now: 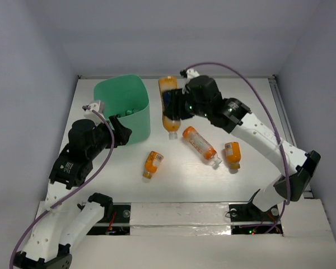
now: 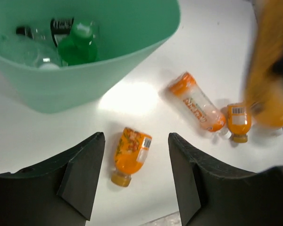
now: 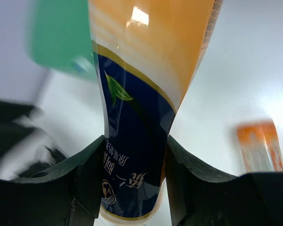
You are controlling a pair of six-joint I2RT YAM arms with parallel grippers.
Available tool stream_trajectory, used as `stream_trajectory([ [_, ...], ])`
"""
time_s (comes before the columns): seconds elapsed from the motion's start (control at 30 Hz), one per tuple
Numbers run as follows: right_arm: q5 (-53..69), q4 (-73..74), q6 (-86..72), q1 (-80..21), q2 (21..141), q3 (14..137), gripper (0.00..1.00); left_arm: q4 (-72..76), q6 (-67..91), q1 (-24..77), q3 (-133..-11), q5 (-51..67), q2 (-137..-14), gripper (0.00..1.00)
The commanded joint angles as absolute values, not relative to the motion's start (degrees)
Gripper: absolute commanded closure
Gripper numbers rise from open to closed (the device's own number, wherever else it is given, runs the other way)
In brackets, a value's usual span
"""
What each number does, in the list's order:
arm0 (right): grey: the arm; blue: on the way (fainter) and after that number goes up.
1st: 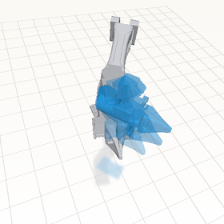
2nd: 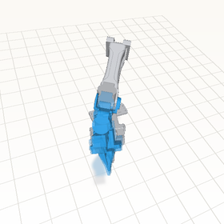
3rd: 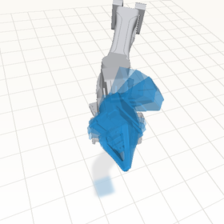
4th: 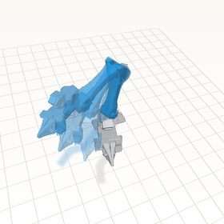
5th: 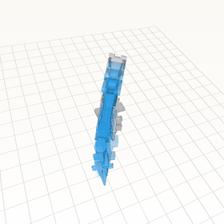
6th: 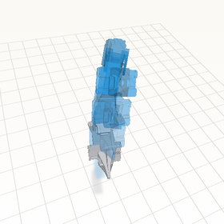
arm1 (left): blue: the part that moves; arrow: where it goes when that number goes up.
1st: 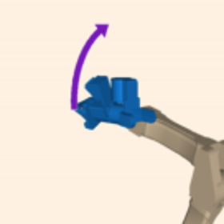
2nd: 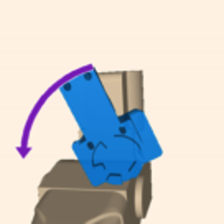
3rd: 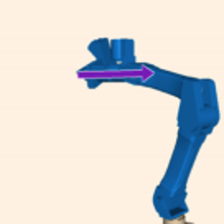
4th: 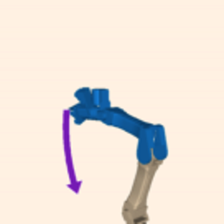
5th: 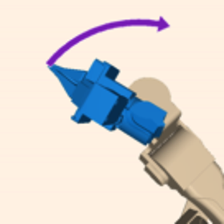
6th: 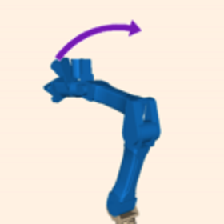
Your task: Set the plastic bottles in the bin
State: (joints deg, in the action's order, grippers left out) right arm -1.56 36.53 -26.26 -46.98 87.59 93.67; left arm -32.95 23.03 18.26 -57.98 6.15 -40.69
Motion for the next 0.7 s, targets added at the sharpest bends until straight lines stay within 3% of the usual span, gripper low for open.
stream_trajectory([
  [0.0,-0.88,31.31,-29.52,-47.55,92.18,106.49,0.62,-33.93,25.31,18.37,-55.2,7.91,-39.2,0.48],
  [0.27,-2.55,26.81,-37.87,-47.55,114.5,138.12,0.62,-32.88,27.68,19.6,-48.8,10.28,-38.41,0.54],
  [0.4,-5.62,25.76,-39.72,-47.55,122.95,144.74,0.62,-31.38,30.4,23.28,-44.83,10.11,-38.76,0.54],
  [0.5,-5.62,23.74,-40.52,-48.08,125.77,145.81,0.56,-30.5,33.39,28.81,-42.98,7.3,-39.55,0.52],
  [0.67,-8.35,22.15,-39.29,-48.69,126.47,145.11,0.53,-29.27,37.09,34.54,-39.56,4.57,-39.99,0.35],
])
